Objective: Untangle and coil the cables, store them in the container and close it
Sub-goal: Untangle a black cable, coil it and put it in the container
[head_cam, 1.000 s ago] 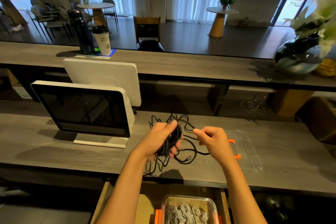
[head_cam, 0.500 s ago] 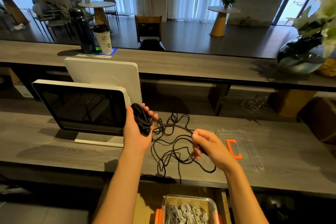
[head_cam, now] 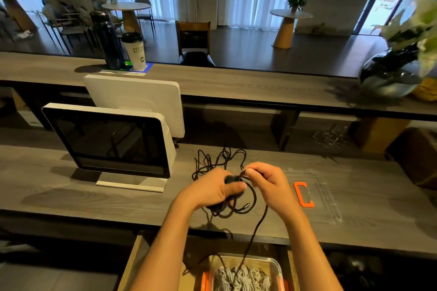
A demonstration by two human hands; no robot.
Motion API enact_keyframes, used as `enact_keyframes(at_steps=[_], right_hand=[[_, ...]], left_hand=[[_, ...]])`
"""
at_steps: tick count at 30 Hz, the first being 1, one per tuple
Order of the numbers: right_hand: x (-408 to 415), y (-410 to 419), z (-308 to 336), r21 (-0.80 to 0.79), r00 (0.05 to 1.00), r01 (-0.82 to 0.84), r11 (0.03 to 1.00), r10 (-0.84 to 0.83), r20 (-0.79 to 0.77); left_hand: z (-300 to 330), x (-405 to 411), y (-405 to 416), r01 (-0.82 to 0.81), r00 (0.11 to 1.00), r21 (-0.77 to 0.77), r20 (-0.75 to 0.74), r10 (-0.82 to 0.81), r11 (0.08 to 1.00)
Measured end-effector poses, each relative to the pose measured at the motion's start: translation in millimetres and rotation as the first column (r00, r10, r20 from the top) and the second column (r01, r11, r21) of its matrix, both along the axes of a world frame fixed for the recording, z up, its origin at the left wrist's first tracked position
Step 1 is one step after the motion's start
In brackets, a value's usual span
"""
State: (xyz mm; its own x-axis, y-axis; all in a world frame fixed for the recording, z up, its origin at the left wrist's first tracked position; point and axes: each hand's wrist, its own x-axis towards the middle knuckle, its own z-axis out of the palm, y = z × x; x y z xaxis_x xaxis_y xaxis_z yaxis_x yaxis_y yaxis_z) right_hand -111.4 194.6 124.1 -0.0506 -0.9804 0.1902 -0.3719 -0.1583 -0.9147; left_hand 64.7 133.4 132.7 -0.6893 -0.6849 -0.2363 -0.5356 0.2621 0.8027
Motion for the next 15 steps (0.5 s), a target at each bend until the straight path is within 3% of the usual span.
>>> enact_keyframes(at_steps=[2,4,9,11,15], right_hand=[[4,0,-1,0.008,0.997,0.031,0.999,-0.032,0.066],[6,-1,1,0.006,0.989,0.068,0.998,-0.068,0.131],[3,0,2,0.08,0.969,0.139,0.987,-0.152,0.193],[1,0,-1,0.135,0.967,0.162,0.977,-0.185,0.176],[-1,2,-4,0.214,0.965,0.179,0.96,-0.214,0.15]], left_hand=[[-2,-5,4,0.124,0.99,0.093,0.053,-0.129,0.988],[-2,-7,8,0.179,0.984,0.212,-0.045,-0.174,0.961],[-1,3,9,0.133,0.933,0.447,-0.359,0.041,0.884],[-1,9,5,0.043,0.914,0.469,-0.376,0.155,0.882],[-2,11,-1,-0.304,0.867,0.358,-0.28,0.412,0.883]])
